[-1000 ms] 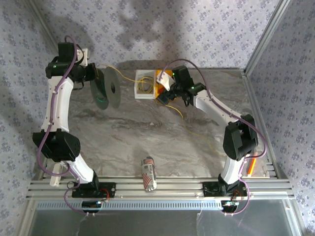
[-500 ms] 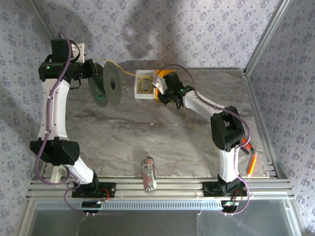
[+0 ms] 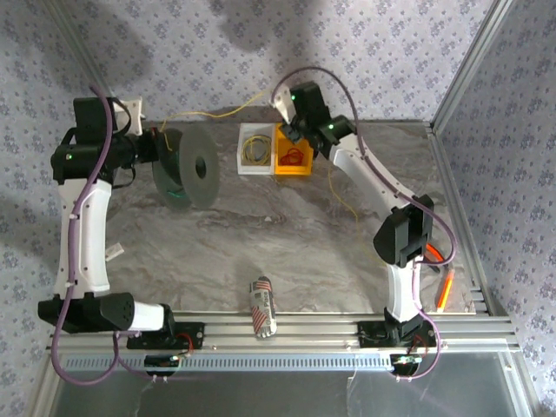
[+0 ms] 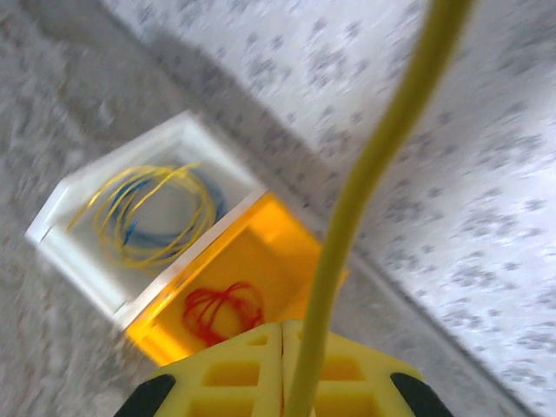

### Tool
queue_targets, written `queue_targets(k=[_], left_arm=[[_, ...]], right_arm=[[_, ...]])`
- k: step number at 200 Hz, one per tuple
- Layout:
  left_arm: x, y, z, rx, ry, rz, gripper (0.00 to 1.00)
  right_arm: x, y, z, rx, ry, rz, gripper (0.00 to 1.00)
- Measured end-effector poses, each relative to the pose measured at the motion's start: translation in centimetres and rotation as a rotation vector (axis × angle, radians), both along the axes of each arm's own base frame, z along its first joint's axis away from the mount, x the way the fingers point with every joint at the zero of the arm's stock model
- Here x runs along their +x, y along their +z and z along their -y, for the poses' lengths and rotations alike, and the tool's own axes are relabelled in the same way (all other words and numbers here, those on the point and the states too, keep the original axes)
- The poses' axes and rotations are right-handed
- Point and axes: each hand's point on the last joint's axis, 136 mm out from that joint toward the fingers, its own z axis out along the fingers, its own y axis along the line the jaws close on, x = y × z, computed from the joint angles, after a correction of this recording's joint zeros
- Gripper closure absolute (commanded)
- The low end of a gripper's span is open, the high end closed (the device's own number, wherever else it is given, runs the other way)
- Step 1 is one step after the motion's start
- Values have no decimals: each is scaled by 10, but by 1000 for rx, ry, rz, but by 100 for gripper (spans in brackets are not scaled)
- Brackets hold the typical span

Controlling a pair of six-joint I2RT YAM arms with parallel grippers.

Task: Wrap the cables

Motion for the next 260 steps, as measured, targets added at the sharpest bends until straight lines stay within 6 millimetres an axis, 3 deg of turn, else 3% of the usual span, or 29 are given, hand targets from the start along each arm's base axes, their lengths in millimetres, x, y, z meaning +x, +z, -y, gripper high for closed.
queue_targets(k=[15, 34, 47, 73, 102, 155, 173, 217, 260], left_arm=[[-8, -2, 6, -19, -33, -5, 100], [-15, 3, 13, -60, -76, 14, 100], [-18, 11, 18, -102, -101, 39, 100], [-19, 30, 26, -186, -150, 87, 100], [-11, 54, 20, -273, -140, 148, 100], [28, 94, -19, -342, 23, 268, 100], [36, 105, -25, -334, 44, 298, 100], [45, 88, -36, -332, 114, 281, 100], [52, 63, -32, -342, 116, 225, 100]], right_arm=[[17, 23, 9, 12, -32, 52, 100], [39, 19, 18, 2, -65, 50, 100], [52, 1, 20, -21, -75, 20, 100], [62, -63, 13, -100, -61, -95, 100], [54, -105, 2, -148, -34, -185, 100], [5, -152, -2, -233, -10, -285, 100], [0, -157, 3, -241, -35, -296, 100], [-3, -142, 4, -218, -67, -258, 100], [-21, -147, -22, -233, -29, -247, 100]])
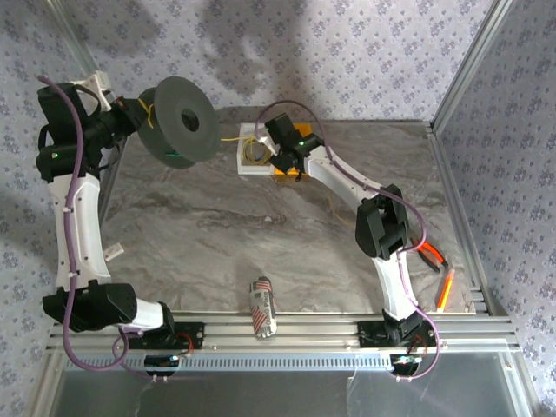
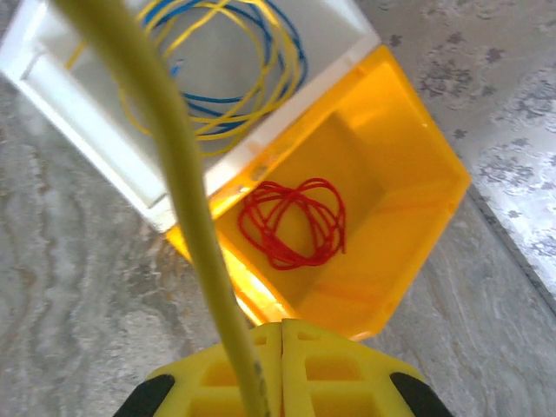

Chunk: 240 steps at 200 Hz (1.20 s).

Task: Wrap the cables

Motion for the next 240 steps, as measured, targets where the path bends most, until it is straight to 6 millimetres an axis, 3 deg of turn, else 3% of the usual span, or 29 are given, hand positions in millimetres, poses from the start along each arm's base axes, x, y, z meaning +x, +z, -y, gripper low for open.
queue_targets(k=[46, 104, 160, 225, 240], left_arm=[[12, -18, 18, 7, -70, -34, 100], [31, -62, 16, 49, -57, -126, 100], [24, -115, 52, 301, -132, -261, 100], [11, -171, 51, 483, -162, -392, 100], [7, -188, 54, 510, -183, -426, 100]], right_arm=[[-9, -16, -2, -29, 12, -30, 100], [-3, -22, 15, -77, -15, -24, 100], [-25, -81, 34, -203, -3, -132, 100], [-47, -149, 16, -316, 69, -235, 100], [-45, -147, 9, -327, 76, -225, 100]])
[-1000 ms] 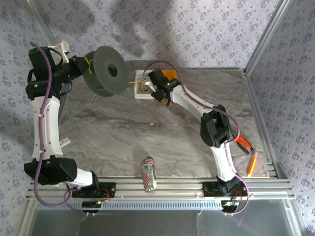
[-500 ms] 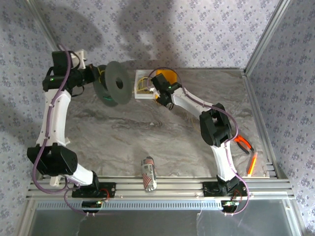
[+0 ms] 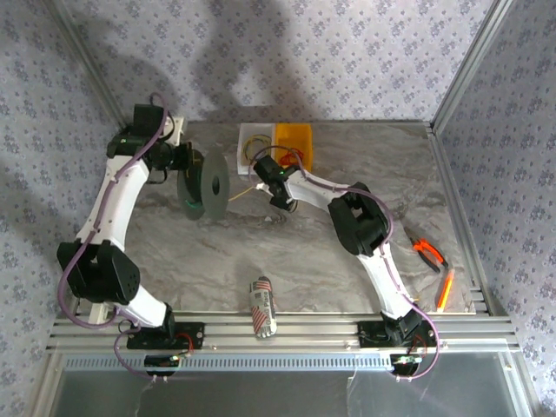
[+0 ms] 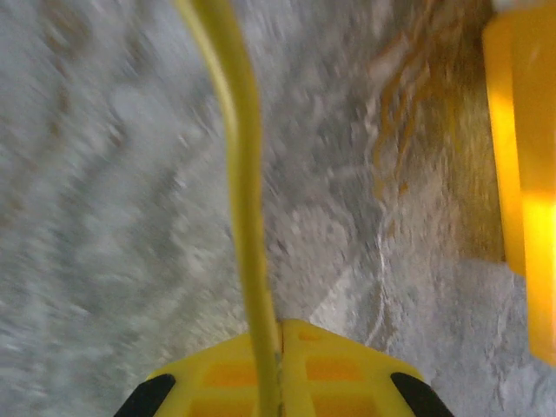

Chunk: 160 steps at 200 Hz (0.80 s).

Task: Wrap the cables

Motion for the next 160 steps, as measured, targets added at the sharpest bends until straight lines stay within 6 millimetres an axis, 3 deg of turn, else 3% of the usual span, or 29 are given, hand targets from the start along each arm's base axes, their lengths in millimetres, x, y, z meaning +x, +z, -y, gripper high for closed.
queue_targets(k=[34, 73, 160], left_arm=[[-15, -40, 3, 4, -17, -99, 100], [-25, -64, 1, 15, -14, -157, 100], [-13, -62, -1, 75, 11, -126, 100]], right_arm=[[4, -2, -4, -15, 9, 2, 100], [5, -2, -4, -33, 12, 1, 100], [8, -3, -4, -70, 2, -11, 100]])
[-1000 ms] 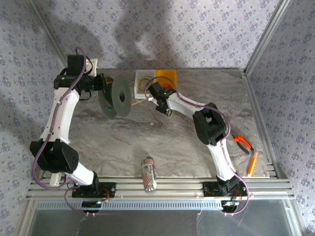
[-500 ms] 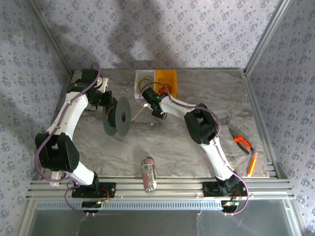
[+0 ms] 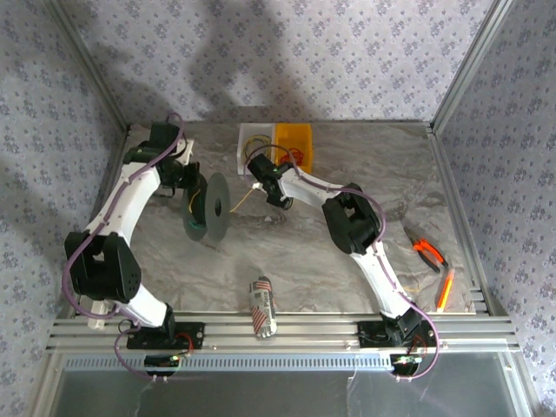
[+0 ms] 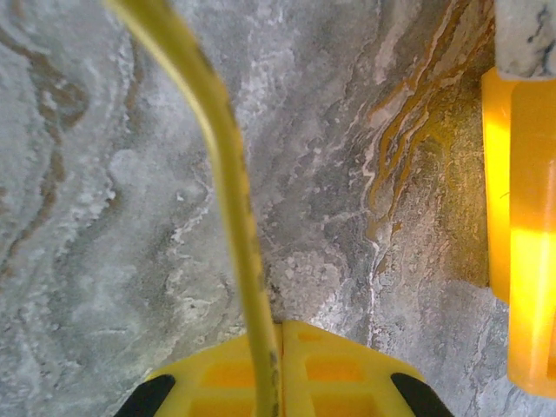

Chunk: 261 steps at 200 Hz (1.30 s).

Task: Wrap the cables

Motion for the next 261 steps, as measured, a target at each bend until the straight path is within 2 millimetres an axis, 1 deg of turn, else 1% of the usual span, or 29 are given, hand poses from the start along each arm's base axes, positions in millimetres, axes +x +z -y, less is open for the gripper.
queue_targets(k=[24, 45, 65, 104, 143, 169, 195, 206, 241, 261], left_arm=[[7, 2, -1, 9, 8, 8, 100], [14, 11, -1, 11, 12, 30, 100], [18, 16, -2, 13, 14, 47, 95], [18, 15, 2, 8, 9, 41, 80], [17, 15, 6, -15, 5, 39, 73], [17, 15, 7, -22, 3, 34, 63], [11, 13, 8, -19, -11, 9, 51], [7, 14, 8, -13, -25, -5, 47], [-4, 21, 8, -5, -53, -45, 48], [-14, 17, 7, 4, -67, -90, 49]], right_arm=[[3, 0, 1, 2, -23, -7, 100], [5, 0, 1, 4, -40, -9, 100], [8, -1, 2, 6, -53, -8, 100], [11, -1, 2, 2, -58, -6, 100], [12, -2, 2, -4, -60, -9, 100], [12, -2, 2, -5, -60, -9, 100], [12, -2, 2, -5, -60, -9, 100], [12, -2, 2, -5, -60, -9, 100], [13, -2, 2, -5, -60, -9, 100], [13, -2, 2, -4, -60, -9, 100]])
